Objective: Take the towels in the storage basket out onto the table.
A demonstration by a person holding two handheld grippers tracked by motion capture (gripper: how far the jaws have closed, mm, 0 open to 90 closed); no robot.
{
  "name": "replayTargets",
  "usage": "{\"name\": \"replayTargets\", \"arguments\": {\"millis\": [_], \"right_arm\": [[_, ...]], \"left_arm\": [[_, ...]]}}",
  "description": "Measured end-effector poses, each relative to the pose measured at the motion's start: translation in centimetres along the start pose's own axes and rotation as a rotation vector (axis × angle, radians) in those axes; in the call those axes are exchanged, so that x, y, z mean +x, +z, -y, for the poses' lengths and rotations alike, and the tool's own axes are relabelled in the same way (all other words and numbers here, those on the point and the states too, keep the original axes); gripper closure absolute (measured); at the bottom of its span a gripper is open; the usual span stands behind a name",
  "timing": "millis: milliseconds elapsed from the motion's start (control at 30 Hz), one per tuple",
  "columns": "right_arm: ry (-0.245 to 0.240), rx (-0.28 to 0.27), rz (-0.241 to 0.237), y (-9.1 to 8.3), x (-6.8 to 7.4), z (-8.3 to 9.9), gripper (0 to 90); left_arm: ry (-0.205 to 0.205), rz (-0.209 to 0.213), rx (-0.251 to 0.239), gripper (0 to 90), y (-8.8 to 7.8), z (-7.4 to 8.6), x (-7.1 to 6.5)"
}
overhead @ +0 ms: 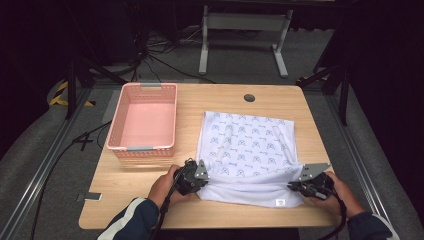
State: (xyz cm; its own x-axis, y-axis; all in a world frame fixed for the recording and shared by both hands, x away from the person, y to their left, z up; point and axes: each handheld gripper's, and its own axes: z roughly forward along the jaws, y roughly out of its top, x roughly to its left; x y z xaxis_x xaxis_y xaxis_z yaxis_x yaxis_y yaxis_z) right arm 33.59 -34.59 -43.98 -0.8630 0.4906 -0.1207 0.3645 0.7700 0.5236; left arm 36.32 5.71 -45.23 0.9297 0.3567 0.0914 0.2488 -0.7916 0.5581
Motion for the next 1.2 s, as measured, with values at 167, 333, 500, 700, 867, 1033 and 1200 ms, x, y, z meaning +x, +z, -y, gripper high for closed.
{"name": "replayTargets", "arguments": {"millis": [167, 333, 500, 700, 867, 1033, 1200], "right_arm": [[0.027, -0.015, -0.008, -0.3, -2.6, -0.9, 86.1], [0.013, -0.084, 0.022, -3.0, -2.6, -1.8, 86.5], [-0.033, -0.16, 0.043, -6.7, -1.2, -2.3, 86.3], [-0.074, -0.146, -0.007, -6.9, 1.9, -0.5, 83.9], [-0.106, -0.065, -0.091, -4.2, 4.5, 1.4, 81.4], [-0.096, -0.017, -0.137, -2.6, 5.7, 2.7, 72.6], [-0.012, -0.046, -0.142, -2.9, 5.2, 3.8, 58.1]], "left_arm": [[-0.032, 0.009, -0.009, 86.5, 0.6, -1.5, 1.5], [-0.016, 0.035, -0.097, 86.2, -1.2, -2.6, 2.0], [0.055, 0.016, -0.14, 85.9, -4.5, -3.2, 1.4], [0.158, 0.028, -0.077, 80.7, -4.9, -1.8, -0.6], [0.192, 0.083, 0.036, 80.5, -2.7, 0.9, -2.4], [0.163, 0.105, 0.018, 76.2, -2.5, 2.3, -2.7], [0.132, 0.11, 0.021, 67.4, -3.4, 3.3, -1.9]]}}
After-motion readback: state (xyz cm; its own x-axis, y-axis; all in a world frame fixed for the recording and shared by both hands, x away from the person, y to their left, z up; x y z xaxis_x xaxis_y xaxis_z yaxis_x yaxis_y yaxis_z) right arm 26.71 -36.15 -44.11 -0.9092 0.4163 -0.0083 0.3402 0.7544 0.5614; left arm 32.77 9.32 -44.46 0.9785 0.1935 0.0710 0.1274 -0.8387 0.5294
